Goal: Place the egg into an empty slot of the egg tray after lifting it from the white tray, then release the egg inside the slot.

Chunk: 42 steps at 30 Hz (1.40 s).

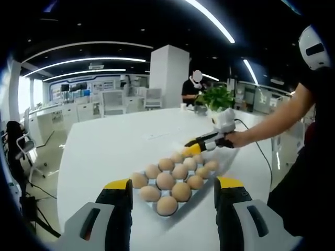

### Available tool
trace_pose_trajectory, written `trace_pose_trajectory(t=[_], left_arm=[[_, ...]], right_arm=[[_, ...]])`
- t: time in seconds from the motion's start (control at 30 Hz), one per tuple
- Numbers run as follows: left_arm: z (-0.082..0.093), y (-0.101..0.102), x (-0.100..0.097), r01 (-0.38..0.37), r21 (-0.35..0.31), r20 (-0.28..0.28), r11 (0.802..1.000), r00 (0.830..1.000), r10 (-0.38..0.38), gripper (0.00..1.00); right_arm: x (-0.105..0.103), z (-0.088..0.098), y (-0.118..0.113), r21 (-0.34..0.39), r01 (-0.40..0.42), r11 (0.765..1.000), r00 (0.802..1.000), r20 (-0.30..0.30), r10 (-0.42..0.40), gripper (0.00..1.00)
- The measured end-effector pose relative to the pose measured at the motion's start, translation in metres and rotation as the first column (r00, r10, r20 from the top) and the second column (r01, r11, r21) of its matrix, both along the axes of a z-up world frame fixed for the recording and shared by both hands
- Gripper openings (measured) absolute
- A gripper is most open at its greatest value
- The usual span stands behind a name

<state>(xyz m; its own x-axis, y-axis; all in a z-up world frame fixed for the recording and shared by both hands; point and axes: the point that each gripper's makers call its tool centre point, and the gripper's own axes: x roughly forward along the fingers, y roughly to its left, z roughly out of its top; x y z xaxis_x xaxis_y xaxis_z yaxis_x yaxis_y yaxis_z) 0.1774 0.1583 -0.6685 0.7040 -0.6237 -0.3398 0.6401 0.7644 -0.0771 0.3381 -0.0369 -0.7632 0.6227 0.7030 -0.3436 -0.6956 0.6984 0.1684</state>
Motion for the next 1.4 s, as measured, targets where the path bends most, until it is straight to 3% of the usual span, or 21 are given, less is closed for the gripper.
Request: trace_pose_trajectory(t=[0.13,0.33,0.43,0.77,0.87,0.93,1.07,1.1,1.17,1.23,1.4], left_arm=[[0.0,-0.002,0.0,0.005,0.0,0.0,1.0,1.0,-0.005,0.63],[0.0,-0.001,-0.001,0.006,-0.003,0.003,1.0,1.0,-0.006,0.63],[0.0,0.0,-0.002,0.004,-0.006,0.004,1.0,1.0,-0.004,0.64],[0.001,0.001,-0.001,0.008,-0.013,0.007,1.0,1.0,-0.008,0.63],[0.002,0.0,-0.001,0.01,-0.014,0.01,1.0,1.0,-0.01,0.64],[0.003,0.0,-0.001,0.011,-0.015,0.012,1.0,1.0,-0.011,0.64],[0.005,0.0,-0.002,0.01,-0.014,0.017,1.0,1.0,-0.009,0.64],[0.005,0.0,-0.002,0.01,-0.014,0.019,1.0,1.0,-0.01,0.64],[0.006,0.0,-0.004,0.01,-0.013,0.021,1.0,1.0,-0.009,0.64],[0.005,0.001,-0.005,0.007,-0.012,0.02,1.0,1.0,-0.007,0.64],[0.006,0.003,-0.008,0.0,-0.017,0.023,1.0,1.0,0.0,0.64]], right_arm=[[-0.002,0.01,-0.006,0.025,0.019,1.0,1.0,0.014,-0.019,0.34],[-0.01,0.02,-0.031,0.069,0.073,0.995,0.996,0.036,-0.076,0.35],[-0.015,0.027,-0.051,0.106,0.136,0.985,0.989,0.049,-0.142,0.36],[-0.032,0.029,-0.108,0.079,0.261,0.962,0.961,0.072,-0.267,0.36],[-0.035,0.034,-0.116,0.069,0.268,0.961,0.957,0.091,-0.274,0.38],[-0.033,0.037,-0.121,0.065,0.283,0.957,0.949,0.125,-0.289,0.5],[-0.036,0.036,-0.13,0.052,0.292,0.955,0.948,0.115,-0.296,0.47],[-0.035,0.037,-0.137,0.038,0.315,0.948,0.939,0.129,-0.317,0.48],[-0.033,0.042,-0.148,0.103,0.359,0.928,0.923,0.111,-0.369,0.5],[-0.034,0.046,-0.163,0.105,0.389,0.915,0.906,0.135,-0.401,0.52],[-0.039,0.046,-0.202,0.17,0.506,0.846,0.843,0.114,-0.526,0.53]])
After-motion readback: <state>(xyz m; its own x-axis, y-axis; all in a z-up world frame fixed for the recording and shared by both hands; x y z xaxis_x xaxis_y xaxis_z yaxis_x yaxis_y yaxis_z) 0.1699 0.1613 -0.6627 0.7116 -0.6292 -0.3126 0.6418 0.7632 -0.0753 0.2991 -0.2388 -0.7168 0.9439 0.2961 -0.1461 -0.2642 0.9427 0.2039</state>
